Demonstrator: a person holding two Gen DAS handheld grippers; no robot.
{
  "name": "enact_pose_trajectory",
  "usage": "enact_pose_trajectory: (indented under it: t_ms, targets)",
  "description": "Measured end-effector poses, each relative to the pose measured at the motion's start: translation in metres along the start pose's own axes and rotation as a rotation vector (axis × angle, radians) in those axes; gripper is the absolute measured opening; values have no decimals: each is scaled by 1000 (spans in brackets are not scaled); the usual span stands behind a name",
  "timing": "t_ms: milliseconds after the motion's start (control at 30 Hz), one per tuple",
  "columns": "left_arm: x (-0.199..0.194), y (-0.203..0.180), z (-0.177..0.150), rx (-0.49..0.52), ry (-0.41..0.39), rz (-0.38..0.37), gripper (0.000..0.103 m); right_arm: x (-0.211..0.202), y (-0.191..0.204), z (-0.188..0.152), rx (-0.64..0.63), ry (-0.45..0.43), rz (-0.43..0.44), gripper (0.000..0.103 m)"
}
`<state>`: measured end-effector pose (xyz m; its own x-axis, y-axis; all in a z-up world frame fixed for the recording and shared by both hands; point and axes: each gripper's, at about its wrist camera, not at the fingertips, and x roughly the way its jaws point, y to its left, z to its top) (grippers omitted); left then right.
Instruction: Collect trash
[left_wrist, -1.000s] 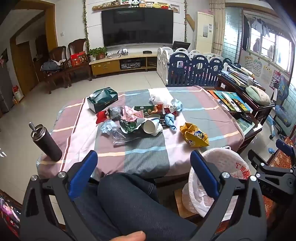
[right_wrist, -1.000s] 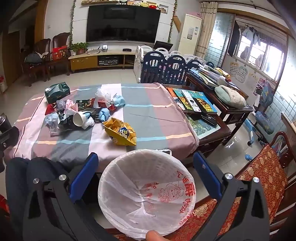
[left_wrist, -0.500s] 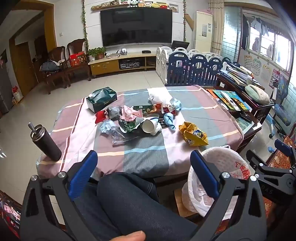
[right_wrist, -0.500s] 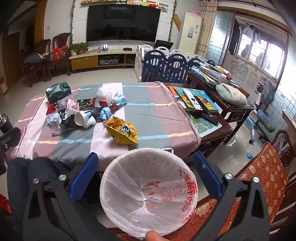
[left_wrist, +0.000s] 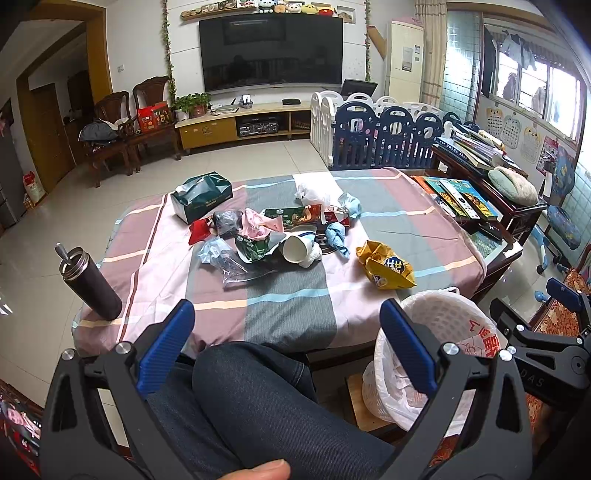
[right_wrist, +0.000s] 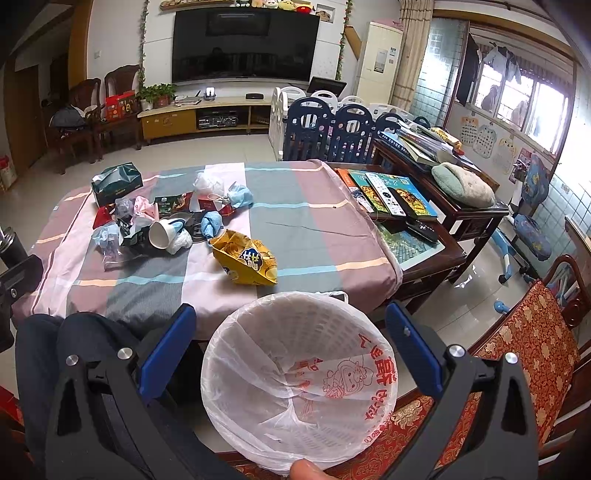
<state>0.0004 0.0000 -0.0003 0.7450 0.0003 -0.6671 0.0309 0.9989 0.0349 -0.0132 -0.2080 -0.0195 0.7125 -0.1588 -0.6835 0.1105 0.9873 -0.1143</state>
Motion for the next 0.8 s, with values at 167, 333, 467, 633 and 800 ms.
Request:
enact_pose_trajectory:
  t_ms: [167, 333, 467, 633, 800]
  targets:
    - [0, 0, 0, 0, 1, 0, 100, 1, -4, 0, 2, 1, 3, 100]
    - [0, 0, 0, 0, 2, -1, 100, 1, -5, 0, 4, 2, 3, 100]
    - [0, 0, 0, 1, 2, -1, 100, 1, -5, 0, 4, 3, 4, 100]
    - [0, 0, 0, 0, 3, 0, 100, 3, -2, -4, 3, 4, 5, 100]
    - [0, 0, 0, 1, 3, -1, 100, 3, -1, -4, 4, 4, 4, 100]
